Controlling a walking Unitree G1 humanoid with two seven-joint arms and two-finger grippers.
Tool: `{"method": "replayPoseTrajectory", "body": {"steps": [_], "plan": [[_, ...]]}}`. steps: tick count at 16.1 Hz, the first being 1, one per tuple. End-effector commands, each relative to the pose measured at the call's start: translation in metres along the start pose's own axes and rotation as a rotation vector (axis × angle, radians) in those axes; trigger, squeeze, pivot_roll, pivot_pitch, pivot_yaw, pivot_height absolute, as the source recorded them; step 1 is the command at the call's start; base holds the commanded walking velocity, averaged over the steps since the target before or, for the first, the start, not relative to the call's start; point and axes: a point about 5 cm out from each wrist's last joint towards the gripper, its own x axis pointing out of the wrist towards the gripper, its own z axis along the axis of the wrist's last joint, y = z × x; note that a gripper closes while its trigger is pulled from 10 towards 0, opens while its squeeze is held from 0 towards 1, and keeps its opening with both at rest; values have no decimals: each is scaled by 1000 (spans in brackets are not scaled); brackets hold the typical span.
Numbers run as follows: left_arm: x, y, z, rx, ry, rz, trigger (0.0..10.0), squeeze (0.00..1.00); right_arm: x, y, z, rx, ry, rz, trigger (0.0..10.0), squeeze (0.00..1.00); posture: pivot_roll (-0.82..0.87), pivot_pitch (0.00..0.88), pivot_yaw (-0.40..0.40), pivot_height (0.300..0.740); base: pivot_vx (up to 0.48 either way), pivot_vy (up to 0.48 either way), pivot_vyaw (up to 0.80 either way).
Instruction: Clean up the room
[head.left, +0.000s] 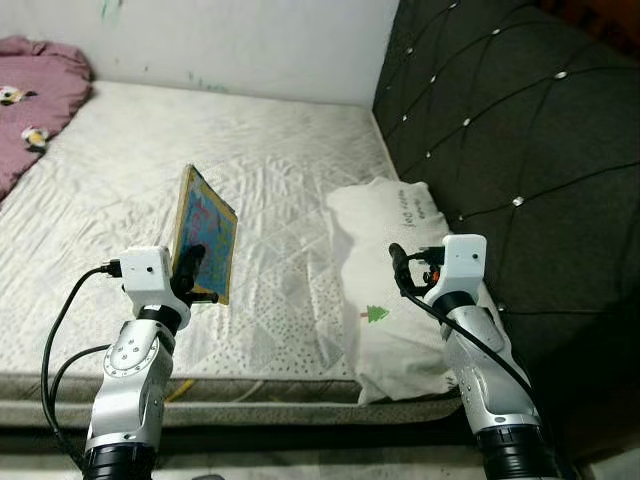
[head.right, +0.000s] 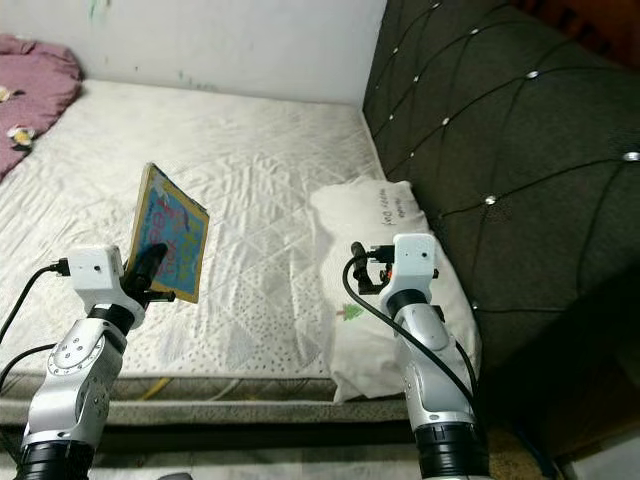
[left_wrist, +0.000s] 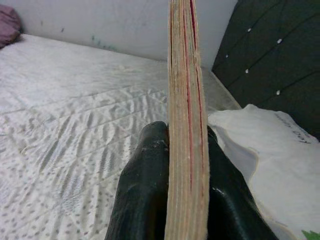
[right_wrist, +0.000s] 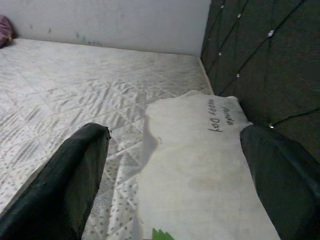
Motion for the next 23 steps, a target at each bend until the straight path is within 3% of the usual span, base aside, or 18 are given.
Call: {"method": "replayPoseTrajectory", "body": {"steps": [1,12,16,23], "plan": [[4,-8,11,1,-61,-36,10000,0,0,-6,1,-5,4,-23,10000,0,-53,0,-99,740,270,0,0],[4,-8,9,5,-48,-32,10000,0,0,-7,0,-1,13,-27,10000,0,-54,0,-99,740,302,0,0],[3,-7,2,12,-11,-17,10000,0,1,-6,-3,3,30,-18,10000,0,-48,0,-100,740,0,0,0],[-15,10,4,45,2,67,10000,0,-4,4,-2,-25,46,32,10000,0,-19,43,-127,740,0,0,0]]}}
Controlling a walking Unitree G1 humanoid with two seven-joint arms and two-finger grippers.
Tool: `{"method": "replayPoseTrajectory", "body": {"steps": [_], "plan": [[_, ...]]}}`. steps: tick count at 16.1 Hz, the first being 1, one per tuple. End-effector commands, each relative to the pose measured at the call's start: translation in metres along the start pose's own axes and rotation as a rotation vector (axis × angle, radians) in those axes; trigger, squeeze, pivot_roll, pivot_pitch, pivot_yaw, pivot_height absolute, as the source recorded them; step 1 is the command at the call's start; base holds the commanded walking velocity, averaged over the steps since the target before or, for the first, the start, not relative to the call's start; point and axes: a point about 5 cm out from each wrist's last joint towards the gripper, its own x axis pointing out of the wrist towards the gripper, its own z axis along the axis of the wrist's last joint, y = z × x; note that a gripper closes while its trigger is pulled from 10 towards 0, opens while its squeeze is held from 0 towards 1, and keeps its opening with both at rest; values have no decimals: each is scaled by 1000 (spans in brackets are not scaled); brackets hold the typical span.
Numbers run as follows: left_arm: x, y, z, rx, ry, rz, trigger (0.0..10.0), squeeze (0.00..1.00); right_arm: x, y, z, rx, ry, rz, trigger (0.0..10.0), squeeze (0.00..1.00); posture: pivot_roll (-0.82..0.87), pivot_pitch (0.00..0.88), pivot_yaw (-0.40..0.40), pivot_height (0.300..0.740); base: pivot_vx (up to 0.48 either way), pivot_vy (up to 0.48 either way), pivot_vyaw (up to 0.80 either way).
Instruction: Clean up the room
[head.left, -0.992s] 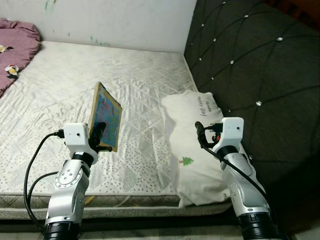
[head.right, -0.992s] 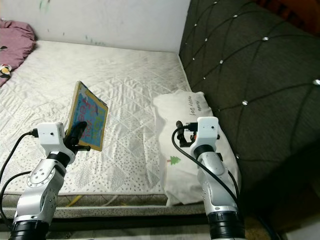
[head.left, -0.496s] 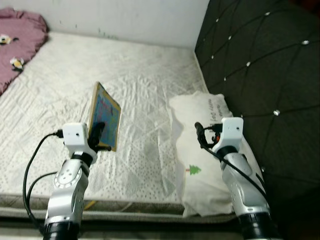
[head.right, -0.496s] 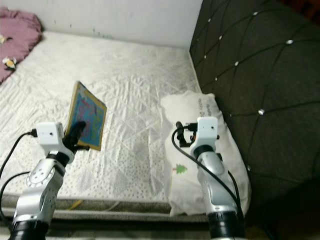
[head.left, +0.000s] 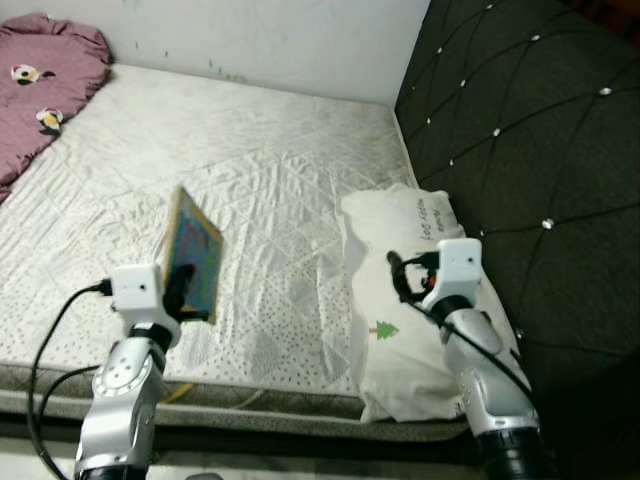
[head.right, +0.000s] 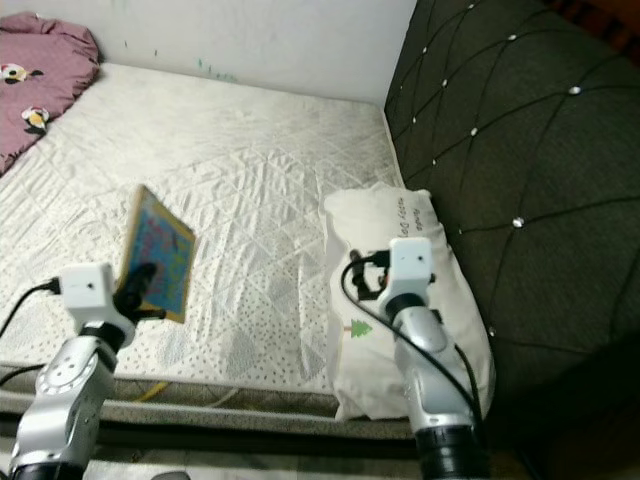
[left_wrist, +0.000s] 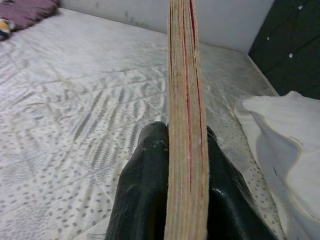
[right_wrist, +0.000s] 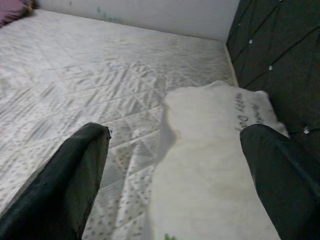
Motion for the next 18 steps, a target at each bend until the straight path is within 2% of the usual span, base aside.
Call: {"method": "replayPoseTrajectory", "body": {"steps": [1,4,6,13,18], "plan": [[-1,0,13,13,-55,4,10000,0,-3,1,0,0,1,4,10000,0,-19,47,-113,740,0,0,0],[-7,-1,8,7,-35,7,10000,0,-7,4,-4,23,13,3,10000,0,-28,55,-95,706,0,0,0],[-5,-4,11,-2,-41,-1,10000,0,-9,3,-5,35,21,-5,10000,0,-28,55,-96,686,0,0,0],[-2,-3,17,-33,-68,-45,10000,0,-10,0,-5,38,27,-2,10000,0,-31,46,-105,686,0,0,0],[0,-3,18,-35,-75,-46,10000,0,-9,0,-5,28,29,4,10000,0,-32,37,-113,686,293,0,0]]}}
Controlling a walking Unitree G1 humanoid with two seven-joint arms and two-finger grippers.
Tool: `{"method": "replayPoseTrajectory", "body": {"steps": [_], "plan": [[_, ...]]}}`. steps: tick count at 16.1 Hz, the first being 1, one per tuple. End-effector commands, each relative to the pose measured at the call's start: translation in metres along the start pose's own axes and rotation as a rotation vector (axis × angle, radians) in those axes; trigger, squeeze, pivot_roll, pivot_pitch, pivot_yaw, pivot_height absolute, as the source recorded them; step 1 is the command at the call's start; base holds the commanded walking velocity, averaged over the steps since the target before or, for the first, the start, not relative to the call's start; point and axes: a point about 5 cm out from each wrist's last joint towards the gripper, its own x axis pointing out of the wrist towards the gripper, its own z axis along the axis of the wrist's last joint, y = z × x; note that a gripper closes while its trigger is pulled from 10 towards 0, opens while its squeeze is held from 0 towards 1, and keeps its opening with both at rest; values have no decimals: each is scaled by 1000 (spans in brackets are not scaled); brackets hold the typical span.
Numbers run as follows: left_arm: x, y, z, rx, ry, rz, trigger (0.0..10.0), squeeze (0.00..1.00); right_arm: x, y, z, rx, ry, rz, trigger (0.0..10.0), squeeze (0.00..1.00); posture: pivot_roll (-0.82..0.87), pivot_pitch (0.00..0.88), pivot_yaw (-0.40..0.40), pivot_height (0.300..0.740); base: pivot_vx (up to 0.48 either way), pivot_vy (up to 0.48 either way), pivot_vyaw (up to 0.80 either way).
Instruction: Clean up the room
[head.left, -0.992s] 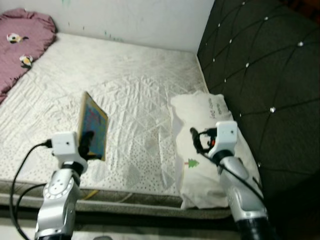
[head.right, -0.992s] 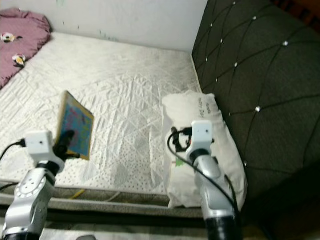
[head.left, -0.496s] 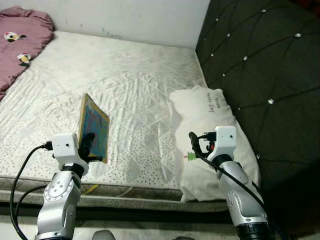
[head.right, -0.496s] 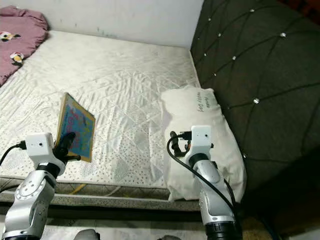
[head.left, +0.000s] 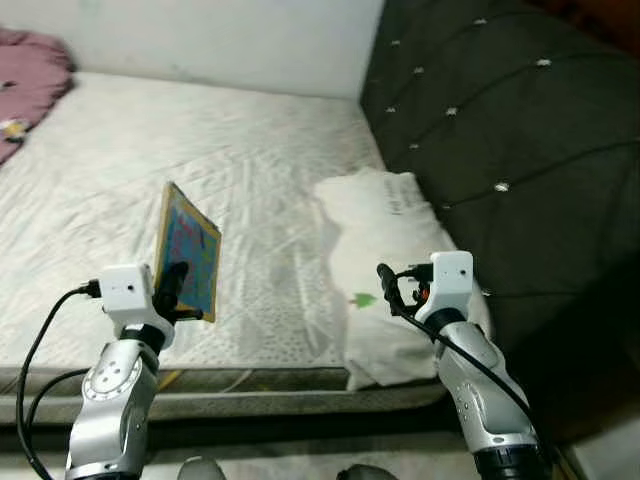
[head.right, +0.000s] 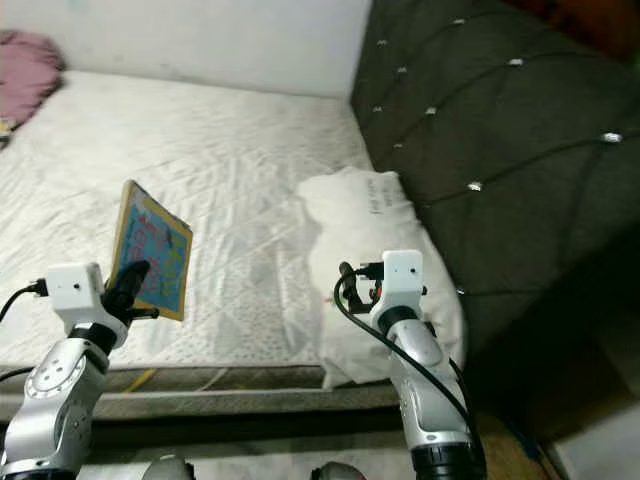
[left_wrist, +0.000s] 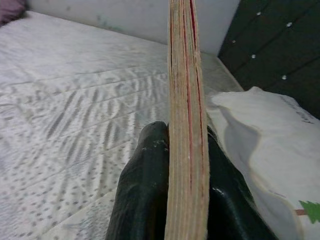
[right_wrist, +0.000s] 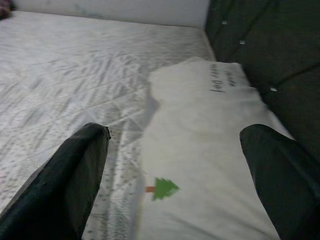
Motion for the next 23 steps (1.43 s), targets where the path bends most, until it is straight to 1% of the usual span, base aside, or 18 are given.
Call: {"method": "replayPoseTrajectory", "body": {"steps": [1,8,9,12,18,20,23], "plan": [[6,-5,13,0,-59,-30,10000,0,1,-6,4,-10,-3,-18,10000,0,-32,37,-113,686,319,0,0],[6,-8,11,-3,-54,-32,10000,0,0,-9,5,-19,-4,-18,10000,0,-41,44,-117,686,333,0,0],[6,-9,11,-3,-54,-33,10000,0,0,-4,7,-44,-19,19,10000,0,-41,45,-119,686,480,0,725],[6,-9,10,-1,-53,-33,10000,0,0,-3,7,-47,-17,19,10000,0,-42,48,-119,686,480,0,767],[8,-9,10,1,-52,-36,10000,0,1,-7,7,-28,-12,-3,10000,0,-46,49,-116,686,480,0,0],[9,-10,9,-19,-43,-28,10000,0,1,-7,7,-25,-10,-7,10000,0,-45,49,-116,686,0,0,0],[9,-11,8,-18,-38,-31,10000,0,1,-8,7,-24,-9,-11,10000,0,-46,49,-117,686,0,0,0]]}}
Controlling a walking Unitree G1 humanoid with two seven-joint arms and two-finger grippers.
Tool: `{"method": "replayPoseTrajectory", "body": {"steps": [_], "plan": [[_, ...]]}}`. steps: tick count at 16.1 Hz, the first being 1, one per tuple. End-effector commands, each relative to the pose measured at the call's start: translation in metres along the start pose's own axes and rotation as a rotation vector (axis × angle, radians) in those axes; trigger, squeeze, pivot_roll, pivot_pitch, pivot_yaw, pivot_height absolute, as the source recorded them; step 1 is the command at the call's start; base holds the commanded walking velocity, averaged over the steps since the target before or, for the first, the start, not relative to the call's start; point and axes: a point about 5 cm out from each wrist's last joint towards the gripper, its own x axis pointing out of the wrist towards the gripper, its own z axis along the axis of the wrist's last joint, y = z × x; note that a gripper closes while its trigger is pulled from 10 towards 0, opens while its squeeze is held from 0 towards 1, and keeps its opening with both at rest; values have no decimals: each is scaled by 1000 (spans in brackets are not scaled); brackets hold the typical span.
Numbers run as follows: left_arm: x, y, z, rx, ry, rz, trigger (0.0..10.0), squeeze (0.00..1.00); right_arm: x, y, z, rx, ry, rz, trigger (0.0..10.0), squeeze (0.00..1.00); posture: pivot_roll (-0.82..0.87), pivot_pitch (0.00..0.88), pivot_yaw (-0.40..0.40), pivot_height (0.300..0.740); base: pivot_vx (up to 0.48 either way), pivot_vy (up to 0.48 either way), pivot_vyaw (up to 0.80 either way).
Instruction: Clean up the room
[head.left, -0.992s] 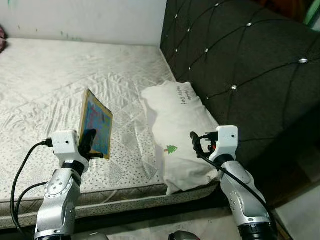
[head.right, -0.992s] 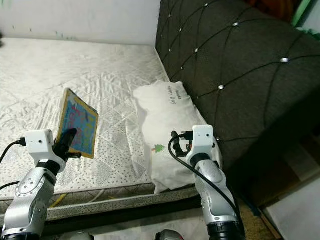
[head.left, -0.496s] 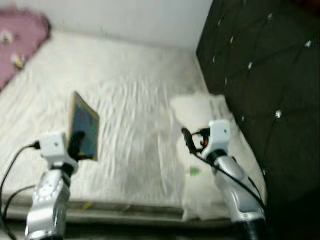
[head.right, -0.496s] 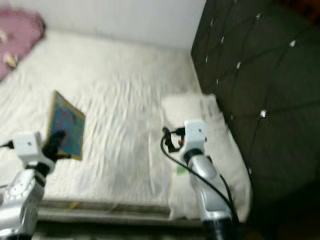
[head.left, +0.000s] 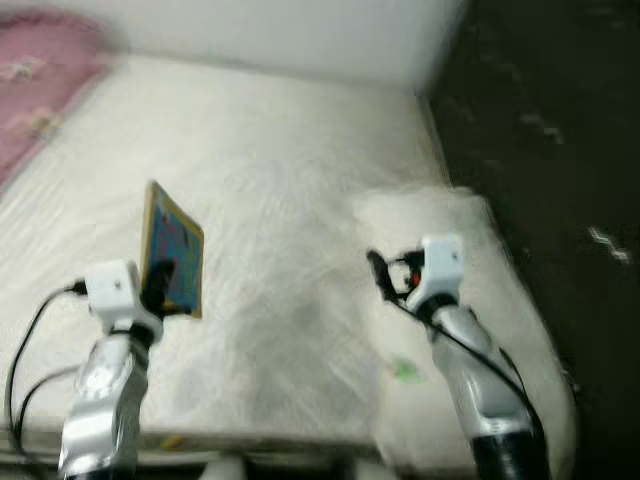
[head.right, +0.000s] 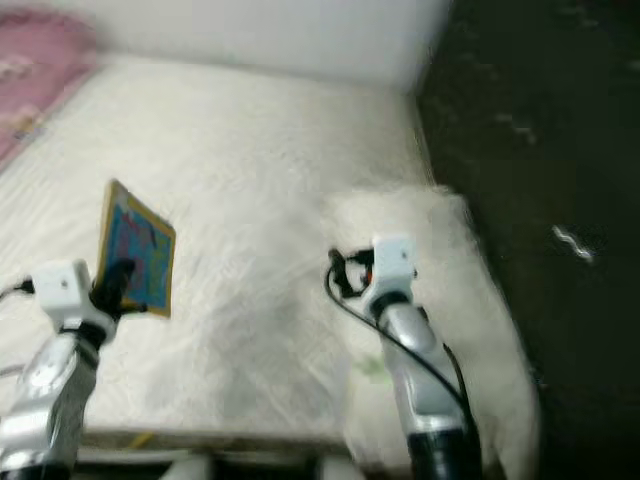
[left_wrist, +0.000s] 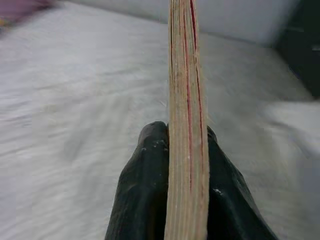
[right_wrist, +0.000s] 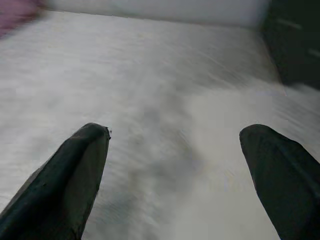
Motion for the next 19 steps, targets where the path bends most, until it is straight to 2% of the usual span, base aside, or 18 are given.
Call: {"method": "replayPoseTrajectory", "body": {"steps": [1,8,17,19], "plan": [[0,-9,3,4,-19,-48,10000,0,-2,-5,-2,10,14,-28,10000,0,-46,48,-119,681,0,0,0],[1,-9,3,0,-21,-37,10000,0,0,-5,-1,17,7,-29,10000,0,-43,45,-118,620,0,0,0],[2,-8,4,5,-22,-19,10000,0,1,-4,-2,12,14,-24,10000,0,-42,45,-122,620,0,0,0],[2,-6,0,-44,-3,15,10000,0,1,-3,-2,-1,14,-5,10000,0,-43,47,-123,620,0,0,0]]}}
